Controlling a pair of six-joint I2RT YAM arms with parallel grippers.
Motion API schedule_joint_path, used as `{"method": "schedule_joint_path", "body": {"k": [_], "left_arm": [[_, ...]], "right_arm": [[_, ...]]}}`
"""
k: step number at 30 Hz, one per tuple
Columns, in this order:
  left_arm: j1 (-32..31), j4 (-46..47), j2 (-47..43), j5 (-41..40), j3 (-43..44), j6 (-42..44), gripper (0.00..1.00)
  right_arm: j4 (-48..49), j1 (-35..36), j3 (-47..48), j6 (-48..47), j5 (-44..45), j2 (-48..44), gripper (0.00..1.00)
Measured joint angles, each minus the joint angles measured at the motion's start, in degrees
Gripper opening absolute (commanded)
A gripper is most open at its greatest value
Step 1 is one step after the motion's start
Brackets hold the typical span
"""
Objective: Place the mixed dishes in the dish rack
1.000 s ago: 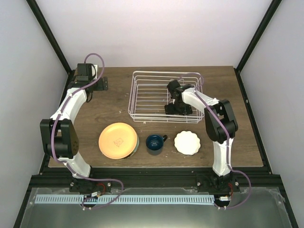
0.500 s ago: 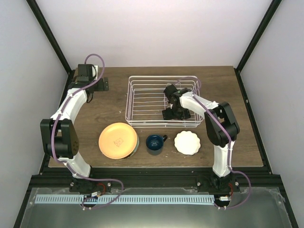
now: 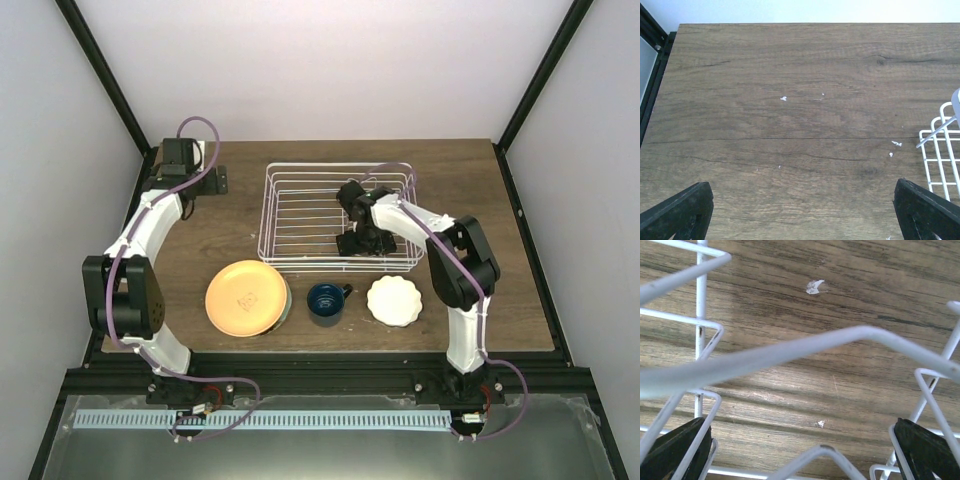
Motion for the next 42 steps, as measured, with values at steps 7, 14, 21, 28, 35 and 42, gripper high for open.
{"method": "schedule_joint_path", "body": {"k": [7,14,21,28,35,42], "left_arm": [[0.0,0.07,-0.13,-0.66,-0.22,-0.02,1.0],[0.0,0.24,-0.13,-1.44,-0.31,0.0,1.0],[0.0,0.28,-0.13,-1.99,-0.31,-0.02,1.0],[0.0,0.09,-0.13,-2.95,-0.31,-0.2,1.0],[0.0,-5.05,-1.05,-3.98,-0.35,-0.48,1.0],[0.0,-12.87,-5.97,-4.98,-2.03,-4.02,1.0]], "right_arm": [[-3.8,0.37,3.48,0.94,1.95,1.46,1.0],[-6.69,0.87,6.34,1.4,3.93,1.46,1.0],[-7.1,0.96,6.91,1.84,5.35,0.96,1.0],[-10.19,1.33,12.17,2.8,9.51,-2.23,1.0],[-12.7,0.9,26.56,0.72,16.92,-3.39,1.0],[-9.99,-5.14,39.8,-3.28,13.09,-0.42,1.0]]}}
